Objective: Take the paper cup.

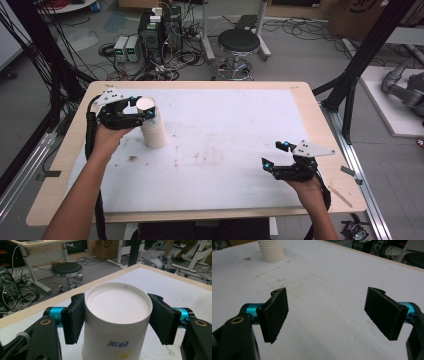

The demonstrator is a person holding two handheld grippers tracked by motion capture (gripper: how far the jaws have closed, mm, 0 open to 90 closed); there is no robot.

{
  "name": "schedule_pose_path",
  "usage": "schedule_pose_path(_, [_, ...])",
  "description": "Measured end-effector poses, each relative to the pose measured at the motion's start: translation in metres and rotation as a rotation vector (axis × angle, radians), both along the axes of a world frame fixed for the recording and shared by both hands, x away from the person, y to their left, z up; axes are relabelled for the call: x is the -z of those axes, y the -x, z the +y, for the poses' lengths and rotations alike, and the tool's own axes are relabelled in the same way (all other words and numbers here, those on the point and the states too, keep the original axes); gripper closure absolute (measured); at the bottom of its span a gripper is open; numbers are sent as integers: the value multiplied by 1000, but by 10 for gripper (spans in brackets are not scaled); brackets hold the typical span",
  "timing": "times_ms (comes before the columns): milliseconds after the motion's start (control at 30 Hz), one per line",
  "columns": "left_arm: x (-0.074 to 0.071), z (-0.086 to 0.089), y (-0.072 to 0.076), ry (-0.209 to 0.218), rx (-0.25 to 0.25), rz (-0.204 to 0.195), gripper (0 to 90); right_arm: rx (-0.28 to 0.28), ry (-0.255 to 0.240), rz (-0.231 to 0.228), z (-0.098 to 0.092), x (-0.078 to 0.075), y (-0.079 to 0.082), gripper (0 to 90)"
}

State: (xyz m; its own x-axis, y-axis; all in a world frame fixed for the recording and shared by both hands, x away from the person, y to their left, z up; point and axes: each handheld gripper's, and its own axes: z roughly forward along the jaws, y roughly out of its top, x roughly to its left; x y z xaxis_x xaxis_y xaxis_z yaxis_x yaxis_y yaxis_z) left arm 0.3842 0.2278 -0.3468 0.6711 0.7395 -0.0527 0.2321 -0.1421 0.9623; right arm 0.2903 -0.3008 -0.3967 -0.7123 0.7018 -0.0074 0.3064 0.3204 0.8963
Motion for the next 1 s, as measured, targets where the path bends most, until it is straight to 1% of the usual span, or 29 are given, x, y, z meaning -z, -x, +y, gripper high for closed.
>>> schedule_pose_path(167, [-8, 2, 2, 22, 7, -22, 338, 2, 1, 2, 0, 0, 0, 196])
schedule_pose_path(267, [-17, 4, 4, 43, 8, -34, 341, 0, 1, 2, 0, 0, 0, 196])
schedule_pose_path(333, [-25, 5, 5, 49, 14, -44, 344, 0, -1, 2, 0, -1, 0, 196])
schedule_pose_path(400, [-32, 5, 6, 61, 18, -59, 347, 1, -1, -1, 1, -1, 0, 196])
schedule_pose_path(433, [-32, 5, 6, 61, 18, -59, 349, 1, -1, -1, 1, -1, 0, 196])
schedule_pose_path(467, [-40, 6, 8, 68, 16, -75, 349, -2, -2, 2, 1, -1, 1, 196])
schedule_pose_path(500, [-44, 6, 9, 72, 19, -86, 350, -2, -3, 0, 1, -2, 1, 196])
schedule_pose_path(533, [-48, 6, 10, 77, 18, -98, 351, -2, -4, 0, 1, -2, 1, 196])
schedule_pose_path(567, [-48, 6, 10, 77, 18, -98, 351, -2, -4, 0, 1, -2, 1, 196])
schedule_pose_path(600, [-57, 6, 13, 90, 19, -121, 351, -2, -5, 0, 1, -2, 1, 196])
schedule_pose_path(633, [-57, 6, 13, 90, 19, -121, 351, -2, -6, -1, 1, -2, 1, 196])
schedule_pose_path(667, [-65, 6, 16, 101, 20, -146, 351, -4, -6, -2, 1, -2, 1, 196])
schedule_pose_path(700, [-65, 6, 16, 101, 20, -146, 351, -4, -5, 0, 1, -2, 1, 196])
schedule_pose_path(733, [-71, 5, 19, 116, 25, -166, 351, -6, -5, -2, 1, -2, 0, 196])
schedule_pose_path(767, [-71, 5, 19, 116, 25, -166, 351, -5, -6, 0, 2, -2, 0, 196])
schedule_pose_path(800, [-76, 3, 23, 136, 41, -180, 351, -7, -6, 2, 2, -2, 0, 196])
schedule_pose_path(867, [-79, 0, 25, 152, 65, -184, 351, -8, -5, 1, 3, -1, 0, 196])
schedule_pose_path(900, [-79, 0, 25, 152, 65, -184, 351, -9, -7, 4, 3, -1, 0, 196])
schedule_pose_path(933, [-80, -5, 27, 156, 94, -180, 351, -11, -6, 5, 3, -1, 0, 196])
schedule_pose_path(967, [-80, -5, 27, 156, 94, -180, 351, -12, -4, 1, 4, -1, -1, 196])
schedule_pose_path(1000, [-79, -11, 29, 157, 120, -175, 351, -12, -7, 6, 4, -1, 0, 196])
